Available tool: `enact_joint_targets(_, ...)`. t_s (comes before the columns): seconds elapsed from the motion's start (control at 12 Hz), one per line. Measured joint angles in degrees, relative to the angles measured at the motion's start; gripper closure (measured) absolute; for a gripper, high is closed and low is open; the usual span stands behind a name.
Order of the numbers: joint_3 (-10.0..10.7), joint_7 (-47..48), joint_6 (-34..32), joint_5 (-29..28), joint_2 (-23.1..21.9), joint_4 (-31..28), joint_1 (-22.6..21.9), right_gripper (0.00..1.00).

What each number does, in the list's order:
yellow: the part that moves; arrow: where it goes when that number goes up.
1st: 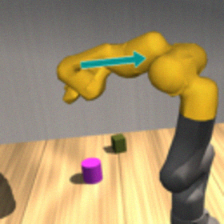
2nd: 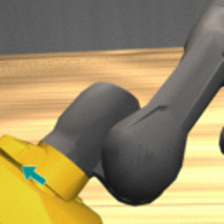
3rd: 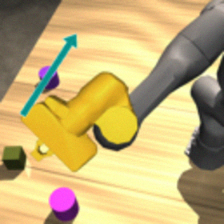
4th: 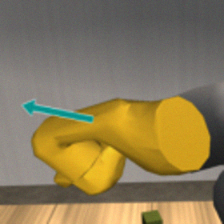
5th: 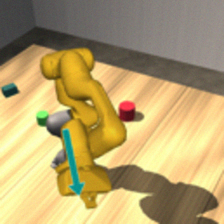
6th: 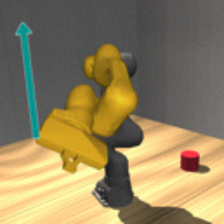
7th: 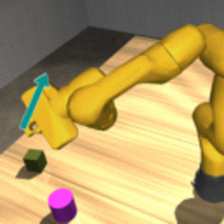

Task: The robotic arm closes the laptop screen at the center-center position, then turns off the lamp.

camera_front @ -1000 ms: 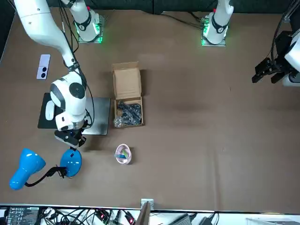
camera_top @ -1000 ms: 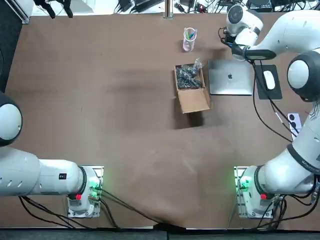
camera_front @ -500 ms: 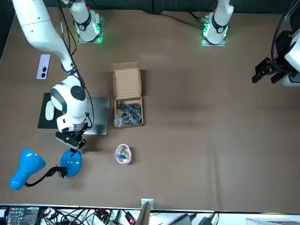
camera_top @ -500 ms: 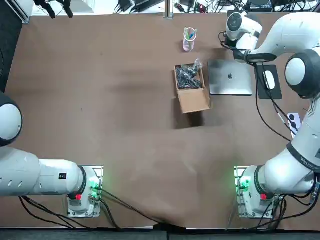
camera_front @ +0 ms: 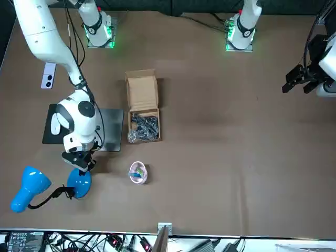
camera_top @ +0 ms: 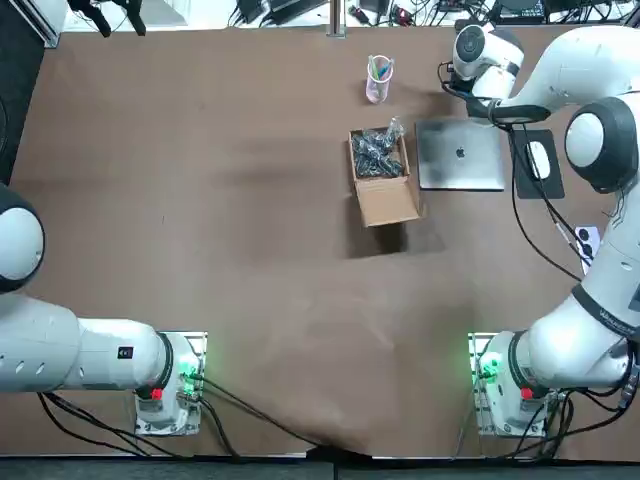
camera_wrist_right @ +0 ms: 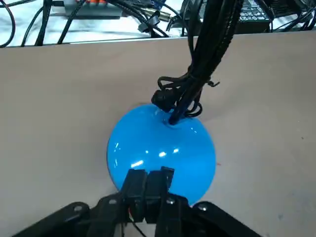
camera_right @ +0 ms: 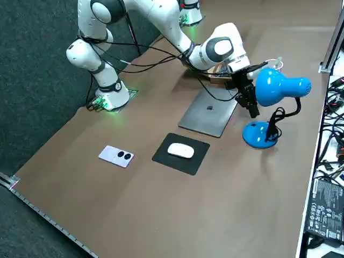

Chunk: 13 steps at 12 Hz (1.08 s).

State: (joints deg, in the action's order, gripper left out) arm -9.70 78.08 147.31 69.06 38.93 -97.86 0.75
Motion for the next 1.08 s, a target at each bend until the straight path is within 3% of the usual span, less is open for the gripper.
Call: enact_joint_targets(1.08, 0.02, 0.01, 0.64, 0.44, 1.94, 0.92, 0.64, 0.98)
